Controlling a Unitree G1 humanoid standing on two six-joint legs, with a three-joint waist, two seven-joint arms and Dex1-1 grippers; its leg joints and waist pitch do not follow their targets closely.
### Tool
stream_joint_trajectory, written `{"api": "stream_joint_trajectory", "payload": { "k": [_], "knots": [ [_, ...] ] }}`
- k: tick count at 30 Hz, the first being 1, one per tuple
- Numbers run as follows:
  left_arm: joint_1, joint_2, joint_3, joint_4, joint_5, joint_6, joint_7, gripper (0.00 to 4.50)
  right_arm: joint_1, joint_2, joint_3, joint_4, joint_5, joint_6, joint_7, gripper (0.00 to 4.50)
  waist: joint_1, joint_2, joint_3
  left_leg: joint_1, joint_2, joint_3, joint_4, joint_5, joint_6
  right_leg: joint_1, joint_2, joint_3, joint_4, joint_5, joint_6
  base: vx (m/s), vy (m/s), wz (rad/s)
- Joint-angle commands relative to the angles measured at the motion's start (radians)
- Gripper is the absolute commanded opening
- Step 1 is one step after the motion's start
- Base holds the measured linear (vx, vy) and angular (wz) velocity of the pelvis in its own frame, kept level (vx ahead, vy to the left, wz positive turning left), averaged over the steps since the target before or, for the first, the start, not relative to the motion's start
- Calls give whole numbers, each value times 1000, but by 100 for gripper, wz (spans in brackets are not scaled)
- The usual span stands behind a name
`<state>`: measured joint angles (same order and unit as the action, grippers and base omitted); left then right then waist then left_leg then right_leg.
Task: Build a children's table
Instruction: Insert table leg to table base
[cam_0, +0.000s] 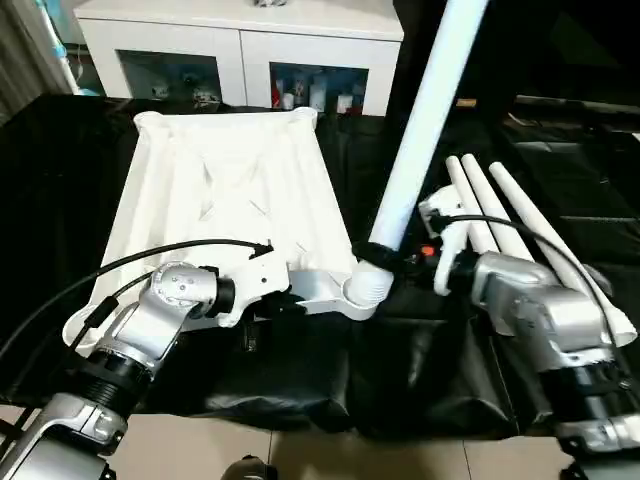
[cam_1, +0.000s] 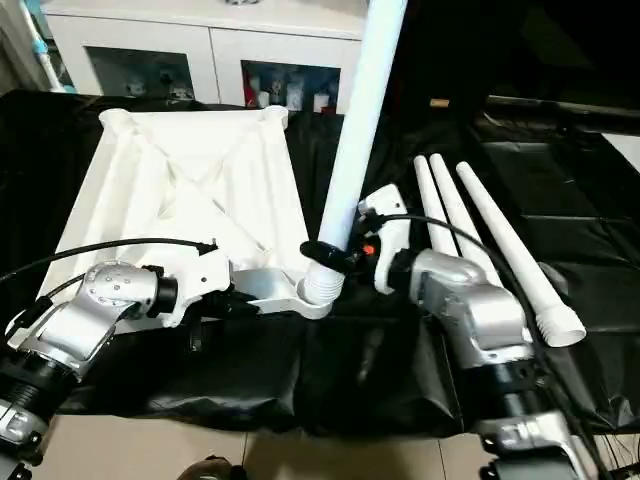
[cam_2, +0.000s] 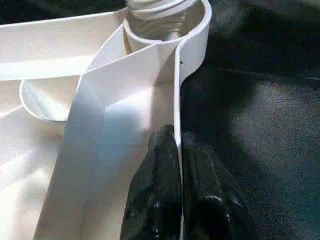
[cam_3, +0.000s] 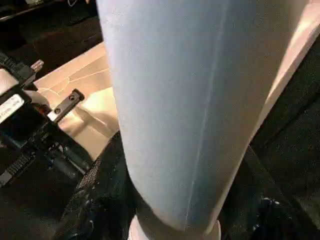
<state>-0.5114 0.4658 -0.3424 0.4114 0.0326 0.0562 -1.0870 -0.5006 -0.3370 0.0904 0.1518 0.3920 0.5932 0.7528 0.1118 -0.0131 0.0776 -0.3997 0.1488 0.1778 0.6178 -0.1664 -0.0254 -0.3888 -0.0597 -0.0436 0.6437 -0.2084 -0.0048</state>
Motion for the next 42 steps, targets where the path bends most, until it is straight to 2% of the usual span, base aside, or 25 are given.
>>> {"api": "stream_joint_trajectory", "payload": {
  "k": [1, 3, 5, 9, 15, 27, 34, 38, 42],
  "knots": [
    [12, -45, 11, -8, -50, -36, 0, 8, -21, -3, 11, -1, -11, -24, 11, 187, -7, -6, -64, 36, 87, -35, -93, -283, -23, 21, -109, 56, -91, -270, -208, 0, 0, 0],
    [8, -51, 15, -5, -51, -39, 2, 8, -24, -2, 15, 3, -11, -26, 13, 187, -5, -3, -65, 37, 89, -35, -94, -275, -23, 20, -108, 56, -90, -260, -205, 0, 0, 0],
    [6, -58, 22, -4, -55, -42, 7, 8, -29, 2, 20, 17, -15, -34, 14, 187, -7, -6, -65, 36, 88, -34, -95, -266, -17, 21, -106, 55, -88, -233, -209, 0, 0, 0],
    [7, -66, 32, -4, -64, -43, 11, 8, -36, 7, 19, 33, -20, -39, 17, 187, -6, -7, -64, 35, 88, -33, -95, -256, -10, 22, -108, 55, -90, -234, -209, 0, 0, 0],
    [26, -68, 48, -20, -70, -39, 15, 8, -44, 3, 18, 42, -23, -34, 28, 187, -8, -16, -64, 33, 88, -30, -94, -231, 7, 23, -108, 54, -92, -244, -203, 0, 0, 0],
    [38, -65, 71, -27, -65, -35, 15, 0, -51, 2, 26, 57, -29, -22, 43, 186, -8, -19, -63, 32, 88, -26, -95, -191, 30, 24, -108, 53, -92, -205, -205, 0, 0, 0],
    [47, -55, 59, -31, -45, -35, 10, 0, -40, -22, 47, 49, -37, 1, 65, 186, -9, -18, -60, 34, 88, -26, -97, -202, 29, 23, -107, 53, -95, -229, -199, 0, 0, 0],
    [45, -53, 56, -32, -37, -32, 7, 0, -37, -17, 51, 71, -49, -4, 61, 186, -10, -18, -58, 34, 88, -27, -99, -217, 18, 21, -107, 54, -97, -252, -197, 0, 0, 0],
    [44, -51, 55, -33, -34, -31, 9, 0, -33, -15, 52, 74, -51, -3, 60, 186, -10, -18, -59, 34, 90, -28, -100, -215, 18, 22, -108, 54, -97, -242, -197, 0, 0, 0]
  ]
}}
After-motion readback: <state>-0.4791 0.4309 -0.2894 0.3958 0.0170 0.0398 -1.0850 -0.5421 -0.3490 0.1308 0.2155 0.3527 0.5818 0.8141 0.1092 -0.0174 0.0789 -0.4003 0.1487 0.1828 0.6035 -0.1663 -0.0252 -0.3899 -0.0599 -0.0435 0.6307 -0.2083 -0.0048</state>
